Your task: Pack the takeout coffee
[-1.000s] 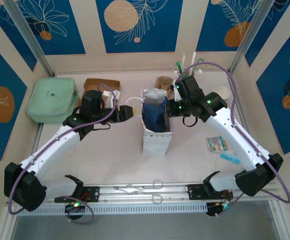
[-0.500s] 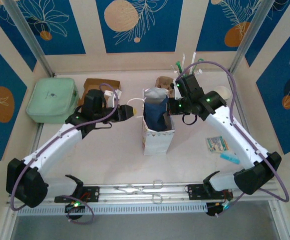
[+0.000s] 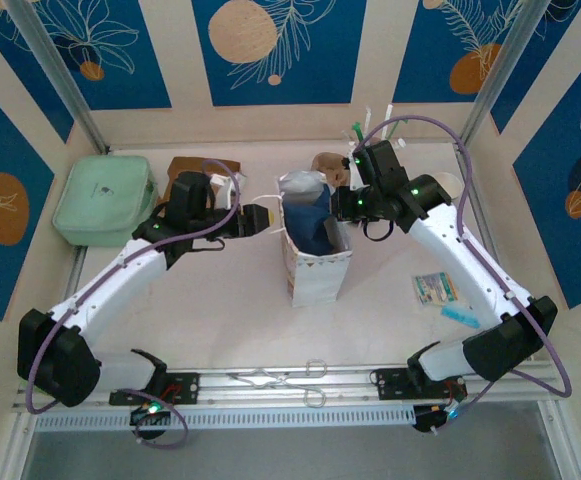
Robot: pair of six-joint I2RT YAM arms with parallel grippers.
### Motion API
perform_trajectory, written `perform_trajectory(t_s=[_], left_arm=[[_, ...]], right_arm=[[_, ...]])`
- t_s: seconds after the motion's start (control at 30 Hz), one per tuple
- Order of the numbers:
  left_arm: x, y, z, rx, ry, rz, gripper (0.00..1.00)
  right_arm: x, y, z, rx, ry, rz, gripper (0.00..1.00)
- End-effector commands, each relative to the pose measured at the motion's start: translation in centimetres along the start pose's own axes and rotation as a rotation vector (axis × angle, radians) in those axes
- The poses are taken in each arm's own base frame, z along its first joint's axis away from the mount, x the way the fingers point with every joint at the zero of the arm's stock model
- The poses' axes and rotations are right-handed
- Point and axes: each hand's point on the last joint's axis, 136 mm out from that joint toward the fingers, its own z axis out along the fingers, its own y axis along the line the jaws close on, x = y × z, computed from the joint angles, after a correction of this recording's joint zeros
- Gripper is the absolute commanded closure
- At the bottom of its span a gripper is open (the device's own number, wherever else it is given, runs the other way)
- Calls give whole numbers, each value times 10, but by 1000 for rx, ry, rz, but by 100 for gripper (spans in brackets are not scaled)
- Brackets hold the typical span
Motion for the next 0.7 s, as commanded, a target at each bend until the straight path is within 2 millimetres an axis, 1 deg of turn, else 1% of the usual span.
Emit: perform_trajectory(t_s=[0.0,0.07,0.17,0.2,0.47,0.67], left_arm=[[-14,-7,-17,-19,-40,39,33],[-16,-8,-22,-36,-45,51,26],[-19,-7,-29,-65,-52,73,21],[-20,-8,-31,-71,-54,79,19],[-30,-9,-51,-162,-89,147,15],[-36,-9,-63,-216,-129,185,12]], right_arm=[[-10,9,-17,-33,-40,-18,65],[-14,9,-22,-30,-58,-26,55],[-19,10,-29,-27,-80,-36,40],[-21,10,-31,-27,-86,-39,37],[-38,14,-50,-16,-147,-70,26],[-49,11,-68,5,-229,-89,22]])
